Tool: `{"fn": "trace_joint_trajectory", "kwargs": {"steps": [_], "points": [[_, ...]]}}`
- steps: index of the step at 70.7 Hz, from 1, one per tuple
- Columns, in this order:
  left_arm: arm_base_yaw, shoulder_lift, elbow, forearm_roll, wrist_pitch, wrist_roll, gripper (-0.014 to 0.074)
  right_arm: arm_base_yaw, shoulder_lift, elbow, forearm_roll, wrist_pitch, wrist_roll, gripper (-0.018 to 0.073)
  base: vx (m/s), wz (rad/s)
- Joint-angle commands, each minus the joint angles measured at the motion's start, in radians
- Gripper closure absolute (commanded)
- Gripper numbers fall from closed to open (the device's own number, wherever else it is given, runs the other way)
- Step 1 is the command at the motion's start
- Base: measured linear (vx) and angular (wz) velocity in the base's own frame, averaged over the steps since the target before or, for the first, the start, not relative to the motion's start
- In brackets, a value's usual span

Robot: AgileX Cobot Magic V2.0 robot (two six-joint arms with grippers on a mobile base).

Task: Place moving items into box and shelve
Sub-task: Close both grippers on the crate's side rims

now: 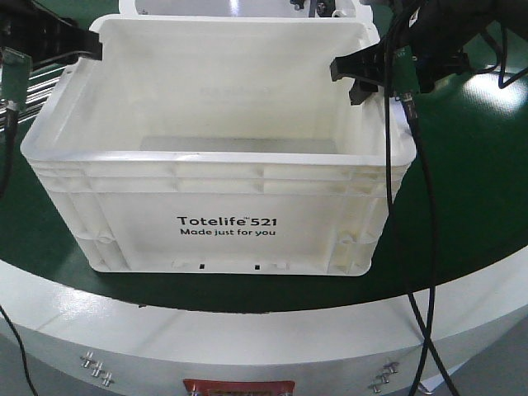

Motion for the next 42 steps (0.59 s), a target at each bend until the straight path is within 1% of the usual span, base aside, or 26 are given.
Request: {"fn": "trace_joint_trajectory", "kwargs": {"steps": [1,9,16,32,42], "points": [[-0.005,-0.026,-0.035,0.032,-0.029,-0.056,0.0114,0.001,-0.051,-0.032,0.01,-0.031,0.008,0.0571,0.0,0.0],[-0.005,-0.021,-0.035,0.102,-0.021,-0.14,0.0114,0.001,-0.051,-0.032,0.01,-0.026,0.008,0.0571,0.0,0.0],[-0.005,-0.017,-0.035,0.107,0.01,-0.178,0.0114,0.001,-0.051,-0.032,0.01,-0.026,0.008,0.0571,0.0,0.0],[-0.005,-0.008,-0.032,0.096,0.062,-0.178,0.0114,0.001,-0.051,-0.032,0.013,-0.026,0.008,0.0571,0.0,0.0],[-0.005,0.009,-0.032,0.059,0.086,-0.177,0.0114,0.001,-0.051,-0.032,0.013,-0.025,0.008,0.0571,0.0,0.0]]}}
